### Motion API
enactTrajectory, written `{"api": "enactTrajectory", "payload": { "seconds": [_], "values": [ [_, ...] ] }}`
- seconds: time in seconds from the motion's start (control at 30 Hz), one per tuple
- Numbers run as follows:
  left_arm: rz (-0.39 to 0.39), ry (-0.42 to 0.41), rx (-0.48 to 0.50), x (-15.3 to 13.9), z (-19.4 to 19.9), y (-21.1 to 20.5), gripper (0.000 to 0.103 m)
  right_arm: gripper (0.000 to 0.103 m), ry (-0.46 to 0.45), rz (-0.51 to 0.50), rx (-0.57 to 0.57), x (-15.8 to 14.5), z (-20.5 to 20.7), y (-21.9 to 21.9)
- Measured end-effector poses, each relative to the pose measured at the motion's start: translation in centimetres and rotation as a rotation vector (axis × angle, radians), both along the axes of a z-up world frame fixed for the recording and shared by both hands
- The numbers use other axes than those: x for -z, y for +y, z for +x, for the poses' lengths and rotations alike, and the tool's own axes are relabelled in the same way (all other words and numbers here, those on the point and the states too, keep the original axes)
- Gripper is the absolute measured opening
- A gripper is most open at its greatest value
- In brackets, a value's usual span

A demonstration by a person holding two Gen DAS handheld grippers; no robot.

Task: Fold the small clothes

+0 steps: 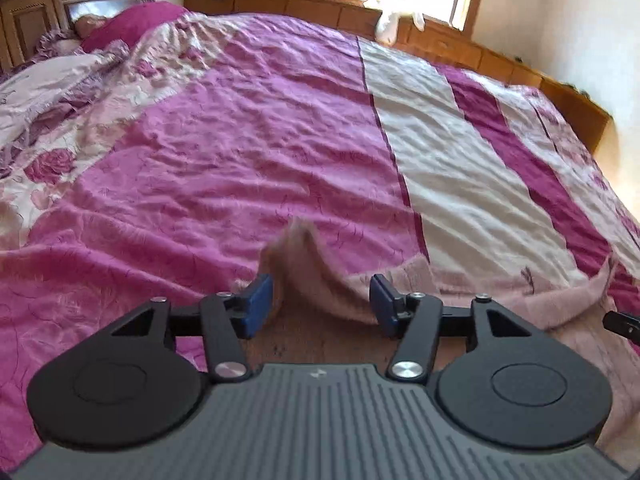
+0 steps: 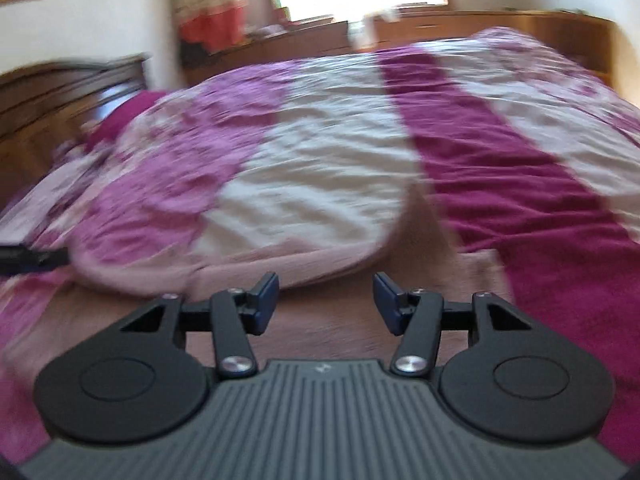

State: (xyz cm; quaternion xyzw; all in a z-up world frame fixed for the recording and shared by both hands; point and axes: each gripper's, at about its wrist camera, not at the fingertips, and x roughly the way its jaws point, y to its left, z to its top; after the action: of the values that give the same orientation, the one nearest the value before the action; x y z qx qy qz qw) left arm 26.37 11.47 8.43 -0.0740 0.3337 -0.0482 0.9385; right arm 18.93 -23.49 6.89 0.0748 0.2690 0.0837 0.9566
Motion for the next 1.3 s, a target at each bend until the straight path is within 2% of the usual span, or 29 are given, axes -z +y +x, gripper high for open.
{"api": "enactTrajectory", "payload": {
  "seconds": [0.13, 0.27, 0.5, 0.6, 0.7, 0.9, 0.97, 1.0, 1.03, 1.3],
  "values": [
    [0.021, 0.065, 0.018, 1.4, 0.6, -0.3, 0.062, 0.054, 0.05, -0.025, -0.137, 0.1, 0.6, 3.8],
    [0.044, 0.104, 0.018, 2.6, 1.1, -0.5, 0.062, 0.053, 0.089, -0.059, -0.215, 1.2, 2.6, 7.4],
    [0.054, 0.127, 0.012, 3.4, 1.7, -0.5, 0.063, 0.052, 0.151, -0.12, -0.185, 2.7, 7.2, 10.4],
    [0.063, 0.127, 0.019, 3.6, 1.7, -0.7, 0.068, 0.052, 0.156, -0.102, -0.162, 3.3, 8.4, 10.2],
    [0.085, 0.124, 0.027, 3.7, 1.6, -1.2, 0.069, 0.053, 0.142, -0.046, -0.144, 2.7, 7.5, 9.4],
    [0.104, 0.119, 0.027, 3.9, 1.5, -1.6, 0.072, 0.053, 0.075, -0.042, -0.073, 0.7, 3.4, 5.5],
    [0.103, 0.12, 0.024, 3.9, 1.5, -1.6, 0.073, 0.056, 0.063, -0.033, -0.03, 0.2, 2.0, 3.5],
    [0.104, 0.12, 0.022, 3.9, 1.4, -1.7, 0.074, 0.063, 0.059, -0.031, -0.003, 0.0, 1.3, 2.4],
    [0.105, 0.12, 0.021, 3.9, 1.4, -1.8, 0.074, 0.066, 0.056, -0.03, 0.025, -0.1, 0.6, 1.3],
    [0.14, 0.119, -0.004, 3.8, 1.1, -2.6, 0.075, 0.066, 0.084, 0.023, 0.249, 0.8, -2.9, -5.8]
  ]
}}
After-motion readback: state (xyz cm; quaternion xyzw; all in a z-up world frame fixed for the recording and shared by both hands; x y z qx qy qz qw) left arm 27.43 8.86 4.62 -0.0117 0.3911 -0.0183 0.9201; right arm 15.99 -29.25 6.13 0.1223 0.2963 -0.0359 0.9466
